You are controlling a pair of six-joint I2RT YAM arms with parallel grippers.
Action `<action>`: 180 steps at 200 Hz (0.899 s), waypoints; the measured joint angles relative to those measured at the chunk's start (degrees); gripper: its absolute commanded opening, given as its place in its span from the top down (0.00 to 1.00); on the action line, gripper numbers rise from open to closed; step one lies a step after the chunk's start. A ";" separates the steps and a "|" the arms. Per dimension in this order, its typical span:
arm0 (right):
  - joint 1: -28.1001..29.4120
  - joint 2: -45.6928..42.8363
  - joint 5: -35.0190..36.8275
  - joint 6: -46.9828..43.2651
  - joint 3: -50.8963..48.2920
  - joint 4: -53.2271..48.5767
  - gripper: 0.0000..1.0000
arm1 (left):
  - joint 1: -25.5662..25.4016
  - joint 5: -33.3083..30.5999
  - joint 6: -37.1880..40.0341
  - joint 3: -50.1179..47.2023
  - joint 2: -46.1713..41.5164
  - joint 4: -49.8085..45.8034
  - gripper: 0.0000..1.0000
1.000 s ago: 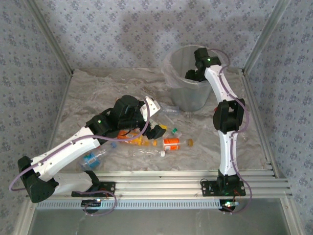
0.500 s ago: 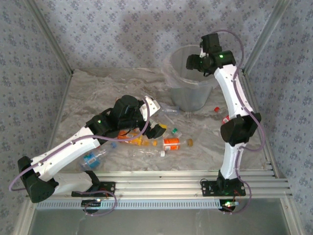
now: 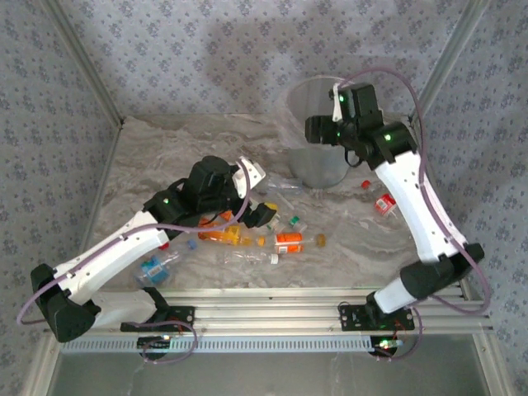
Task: Put the plastic bottles in the bin
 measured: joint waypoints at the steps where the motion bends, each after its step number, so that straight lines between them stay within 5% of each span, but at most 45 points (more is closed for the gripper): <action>1: 0.09 -0.26 0.00 0.00 -0.28 0.11 0.16 | 0.04 0.00 0.00 0.00 0.02 0.00 0.00; 86: 3.74 -28.63 -6.12 6.43 -38.01 5.05 0.14 | 2.78 3.37 1.36 0.81 0.07 -1.51 0.00; 180: 9.57 -37.00 -5.55 31.50 -58.03 9.25 0.10 | 1.95 2.03 1.73 0.81 0.07 -1.70 0.00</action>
